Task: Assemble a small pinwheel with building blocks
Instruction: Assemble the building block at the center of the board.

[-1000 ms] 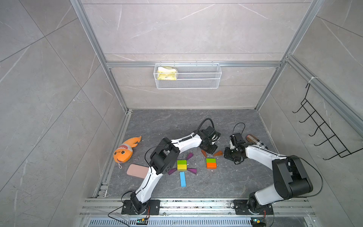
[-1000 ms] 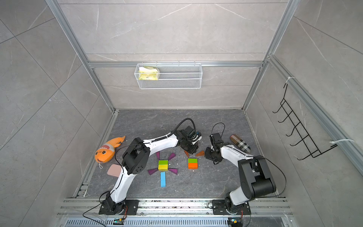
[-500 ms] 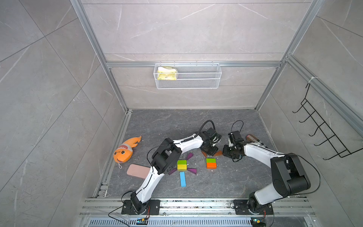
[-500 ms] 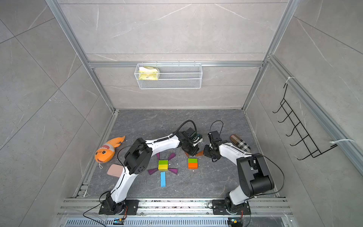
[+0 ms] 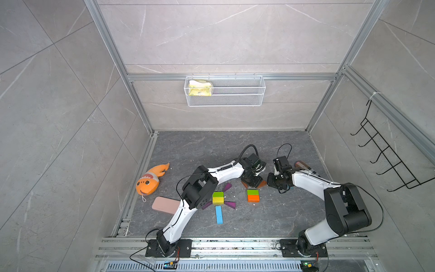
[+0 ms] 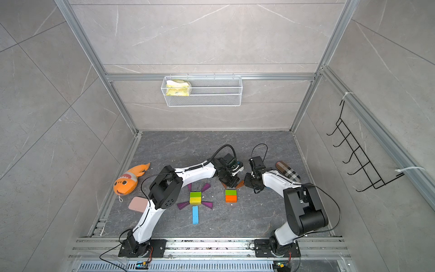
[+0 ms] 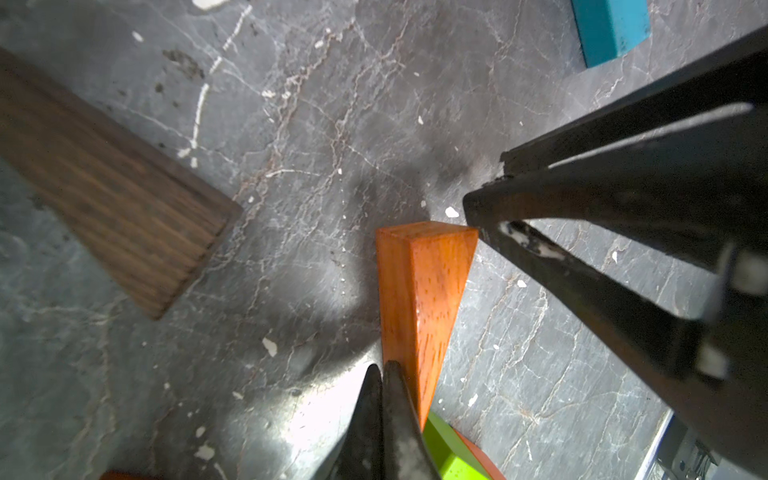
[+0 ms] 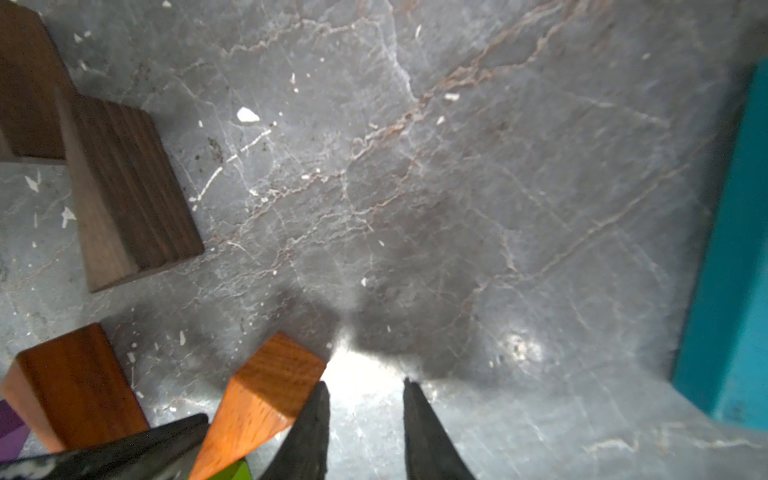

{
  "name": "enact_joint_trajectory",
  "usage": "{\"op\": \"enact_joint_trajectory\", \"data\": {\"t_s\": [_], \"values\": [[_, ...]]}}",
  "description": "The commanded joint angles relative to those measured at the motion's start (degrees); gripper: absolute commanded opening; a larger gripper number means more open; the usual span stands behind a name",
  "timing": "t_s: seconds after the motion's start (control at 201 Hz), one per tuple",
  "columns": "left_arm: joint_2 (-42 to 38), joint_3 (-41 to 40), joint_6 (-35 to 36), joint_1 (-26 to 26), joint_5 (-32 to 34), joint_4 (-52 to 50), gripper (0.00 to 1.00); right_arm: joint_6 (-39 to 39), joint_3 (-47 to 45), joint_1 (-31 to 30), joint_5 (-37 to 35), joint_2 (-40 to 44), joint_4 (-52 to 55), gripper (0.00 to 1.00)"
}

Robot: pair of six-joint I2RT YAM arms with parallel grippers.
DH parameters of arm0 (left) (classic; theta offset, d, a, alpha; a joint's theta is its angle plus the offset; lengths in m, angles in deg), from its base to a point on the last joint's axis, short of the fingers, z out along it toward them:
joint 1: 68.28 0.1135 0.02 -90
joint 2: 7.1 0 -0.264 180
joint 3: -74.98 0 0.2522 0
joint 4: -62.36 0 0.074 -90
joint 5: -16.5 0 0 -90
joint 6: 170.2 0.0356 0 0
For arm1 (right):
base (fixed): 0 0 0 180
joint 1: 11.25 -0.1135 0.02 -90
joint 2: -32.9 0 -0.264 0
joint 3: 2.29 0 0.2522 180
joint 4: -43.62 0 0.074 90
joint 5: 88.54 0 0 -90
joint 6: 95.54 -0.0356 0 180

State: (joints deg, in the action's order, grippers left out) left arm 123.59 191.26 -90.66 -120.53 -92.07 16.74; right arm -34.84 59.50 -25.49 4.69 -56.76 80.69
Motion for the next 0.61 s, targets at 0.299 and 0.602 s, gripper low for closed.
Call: {"op": "enact_joint_trajectory", "data": {"t_s": [0.299, 0.602], "values": [[-3.7, 0.1, -0.2, -0.3, -2.2, -0.7, 0.0, 5.2, 7.4, -0.2, -1.9, -1.9, 0.9, 0.33], [-3.3, -0.3, -1.4, -0.3, -3.3, 0.1, 0.0, 6.9, 9.9, -0.3, 1.5, -6.9, 1.4, 0.32]]}}
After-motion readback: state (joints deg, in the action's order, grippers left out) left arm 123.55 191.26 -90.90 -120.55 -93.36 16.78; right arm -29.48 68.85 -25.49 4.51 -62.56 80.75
